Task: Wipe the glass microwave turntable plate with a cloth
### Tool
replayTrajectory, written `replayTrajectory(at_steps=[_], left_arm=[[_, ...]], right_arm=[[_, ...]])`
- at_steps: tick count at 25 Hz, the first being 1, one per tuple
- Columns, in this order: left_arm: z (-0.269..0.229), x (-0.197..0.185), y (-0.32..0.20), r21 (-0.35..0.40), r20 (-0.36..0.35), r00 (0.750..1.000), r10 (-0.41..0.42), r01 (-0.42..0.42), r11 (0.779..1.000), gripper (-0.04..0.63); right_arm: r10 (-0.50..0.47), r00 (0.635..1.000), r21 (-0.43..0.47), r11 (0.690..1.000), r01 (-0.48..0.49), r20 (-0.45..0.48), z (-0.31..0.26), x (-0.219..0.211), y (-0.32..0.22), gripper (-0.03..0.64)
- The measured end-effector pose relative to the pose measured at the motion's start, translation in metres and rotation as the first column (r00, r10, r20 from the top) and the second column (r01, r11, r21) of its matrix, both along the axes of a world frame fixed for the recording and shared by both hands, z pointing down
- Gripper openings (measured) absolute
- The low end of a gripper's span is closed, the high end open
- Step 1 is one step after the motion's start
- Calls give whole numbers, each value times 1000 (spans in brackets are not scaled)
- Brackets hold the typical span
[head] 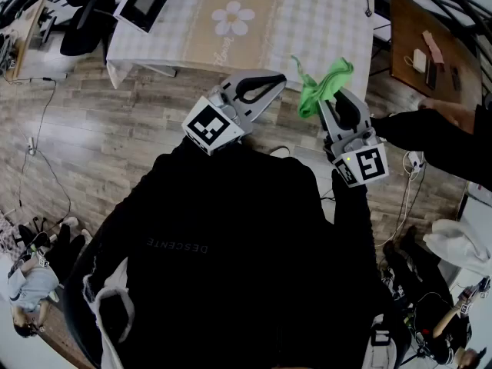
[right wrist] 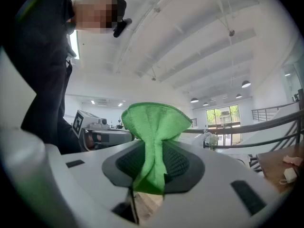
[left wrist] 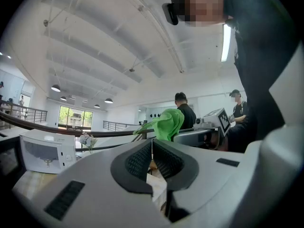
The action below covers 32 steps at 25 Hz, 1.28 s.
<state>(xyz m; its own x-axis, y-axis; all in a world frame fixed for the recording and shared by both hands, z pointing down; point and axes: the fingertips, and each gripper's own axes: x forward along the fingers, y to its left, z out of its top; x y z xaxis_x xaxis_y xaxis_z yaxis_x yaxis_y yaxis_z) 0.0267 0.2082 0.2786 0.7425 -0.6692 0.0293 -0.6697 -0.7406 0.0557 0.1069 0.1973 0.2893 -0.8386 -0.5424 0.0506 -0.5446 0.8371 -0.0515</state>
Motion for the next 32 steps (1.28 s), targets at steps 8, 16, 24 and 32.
replayTrajectory(at_steps=[8,16,24,32], left_arm=[[13,28,22,-6,34,997,-63,64,998,21],[17,50,44,-1,30,993,-114,114,994,21],[20,64,48,-9,60,992,-109,110,994,21],[24,61,31,-5,64,992,-106,106,994,21]], right_arm=[[-39,999,1,999,39,27,12,29,14,121],[-68,997,-46,996,70,43,31,53,42,127],[-90,995,-72,993,92,36,36,63,49,130],[-72,997,-97,993,74,29,47,66,34,130]])
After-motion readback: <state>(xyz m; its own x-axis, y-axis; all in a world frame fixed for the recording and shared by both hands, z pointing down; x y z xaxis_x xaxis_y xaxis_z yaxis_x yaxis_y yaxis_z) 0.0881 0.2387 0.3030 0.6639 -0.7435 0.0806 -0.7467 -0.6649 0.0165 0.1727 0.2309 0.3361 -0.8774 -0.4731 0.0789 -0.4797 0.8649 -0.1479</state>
